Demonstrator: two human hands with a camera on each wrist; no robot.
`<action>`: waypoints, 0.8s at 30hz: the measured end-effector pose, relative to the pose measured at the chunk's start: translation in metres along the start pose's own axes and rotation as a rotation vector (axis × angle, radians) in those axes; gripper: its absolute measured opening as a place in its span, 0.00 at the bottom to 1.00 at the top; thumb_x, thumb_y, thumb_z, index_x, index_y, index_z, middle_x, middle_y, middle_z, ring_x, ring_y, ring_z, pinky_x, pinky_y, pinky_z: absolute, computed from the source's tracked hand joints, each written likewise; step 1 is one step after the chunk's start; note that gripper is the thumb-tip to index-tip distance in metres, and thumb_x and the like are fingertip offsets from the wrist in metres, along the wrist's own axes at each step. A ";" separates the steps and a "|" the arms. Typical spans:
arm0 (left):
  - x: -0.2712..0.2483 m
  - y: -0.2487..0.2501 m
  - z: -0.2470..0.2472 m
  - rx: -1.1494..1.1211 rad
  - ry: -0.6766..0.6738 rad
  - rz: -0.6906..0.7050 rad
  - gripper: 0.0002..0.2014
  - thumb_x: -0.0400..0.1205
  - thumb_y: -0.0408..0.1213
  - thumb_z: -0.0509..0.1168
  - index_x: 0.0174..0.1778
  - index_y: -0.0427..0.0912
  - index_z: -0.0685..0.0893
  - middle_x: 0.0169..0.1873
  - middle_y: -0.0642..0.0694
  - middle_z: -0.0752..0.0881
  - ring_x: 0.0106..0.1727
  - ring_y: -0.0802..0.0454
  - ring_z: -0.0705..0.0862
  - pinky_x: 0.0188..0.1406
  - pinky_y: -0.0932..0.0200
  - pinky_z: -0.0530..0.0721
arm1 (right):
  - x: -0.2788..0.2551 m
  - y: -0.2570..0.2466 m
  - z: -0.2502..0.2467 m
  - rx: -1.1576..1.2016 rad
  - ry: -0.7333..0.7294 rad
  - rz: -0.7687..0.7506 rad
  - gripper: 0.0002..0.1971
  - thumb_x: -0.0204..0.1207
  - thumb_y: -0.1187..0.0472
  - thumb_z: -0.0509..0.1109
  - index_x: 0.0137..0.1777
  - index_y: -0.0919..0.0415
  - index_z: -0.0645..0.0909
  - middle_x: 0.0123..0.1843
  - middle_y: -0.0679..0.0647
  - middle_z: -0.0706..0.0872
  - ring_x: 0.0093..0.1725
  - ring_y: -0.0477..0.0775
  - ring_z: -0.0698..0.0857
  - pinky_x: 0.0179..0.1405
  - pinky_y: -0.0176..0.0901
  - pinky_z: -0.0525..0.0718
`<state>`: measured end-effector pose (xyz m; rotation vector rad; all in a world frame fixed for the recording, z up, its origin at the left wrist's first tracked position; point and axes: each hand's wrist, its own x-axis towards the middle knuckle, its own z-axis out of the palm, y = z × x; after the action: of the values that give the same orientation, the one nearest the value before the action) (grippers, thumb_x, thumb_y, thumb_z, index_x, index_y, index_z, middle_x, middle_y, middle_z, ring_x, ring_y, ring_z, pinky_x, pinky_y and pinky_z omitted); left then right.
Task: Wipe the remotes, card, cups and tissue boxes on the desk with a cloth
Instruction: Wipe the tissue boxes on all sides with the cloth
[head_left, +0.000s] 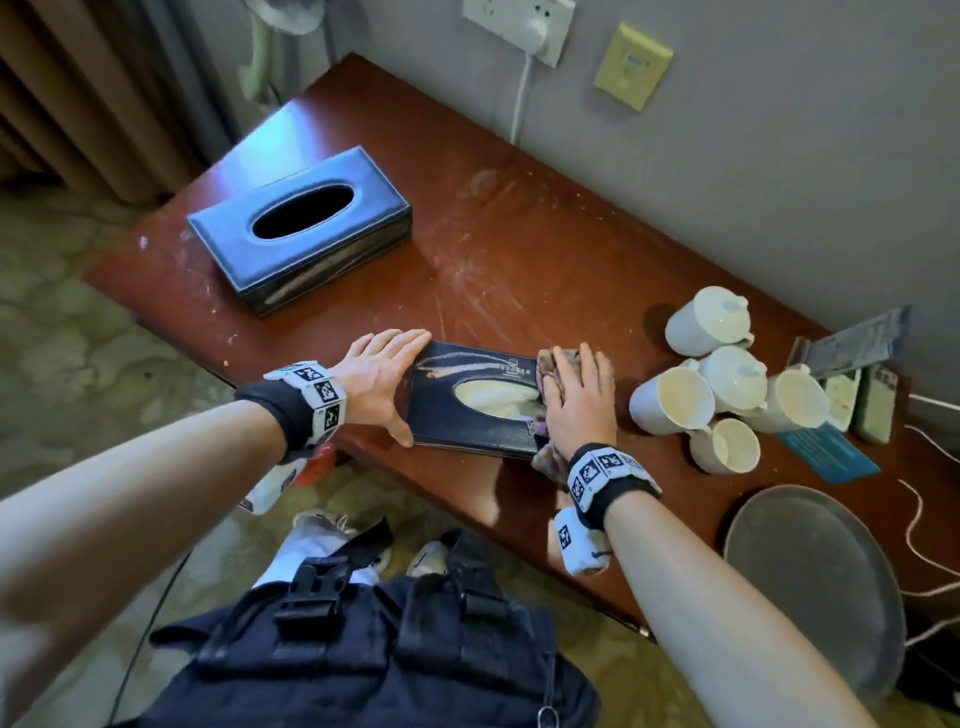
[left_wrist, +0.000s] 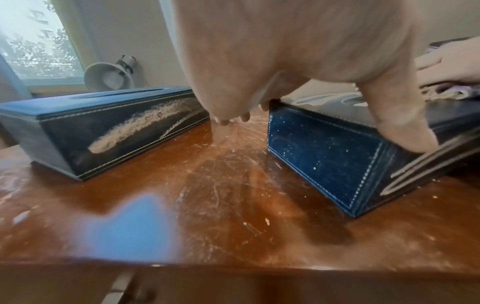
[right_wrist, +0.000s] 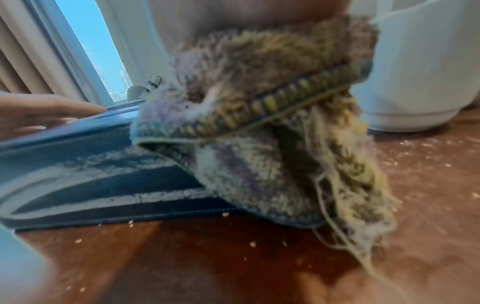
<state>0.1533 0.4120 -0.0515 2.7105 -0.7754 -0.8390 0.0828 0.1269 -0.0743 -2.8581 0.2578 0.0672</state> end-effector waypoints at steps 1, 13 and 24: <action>0.000 0.000 0.000 -0.006 0.005 -0.004 0.71 0.59 0.64 0.81 0.87 0.46 0.41 0.87 0.47 0.48 0.87 0.44 0.45 0.86 0.42 0.43 | 0.000 -0.003 0.000 -0.041 0.001 0.013 0.26 0.86 0.49 0.46 0.83 0.51 0.66 0.85 0.61 0.60 0.84 0.65 0.54 0.84 0.59 0.46; 0.000 0.006 -0.004 -0.145 0.012 -0.074 0.71 0.54 0.56 0.86 0.87 0.46 0.48 0.84 0.44 0.59 0.85 0.42 0.55 0.84 0.44 0.50 | -0.004 -0.112 0.031 -0.064 -0.131 -0.275 0.24 0.89 0.49 0.50 0.84 0.47 0.63 0.88 0.56 0.54 0.86 0.64 0.46 0.84 0.54 0.40; -0.006 0.001 -0.001 -0.285 0.023 -0.095 0.70 0.55 0.54 0.86 0.86 0.50 0.46 0.83 0.42 0.62 0.84 0.40 0.55 0.84 0.43 0.52 | -0.004 -0.117 0.032 -0.058 -0.109 -0.307 0.24 0.88 0.49 0.50 0.83 0.50 0.66 0.87 0.59 0.58 0.86 0.66 0.50 0.85 0.56 0.46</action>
<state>0.1490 0.4143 -0.0478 2.5133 -0.4825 -0.8637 0.0997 0.2476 -0.0744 -2.9019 -0.2083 0.1713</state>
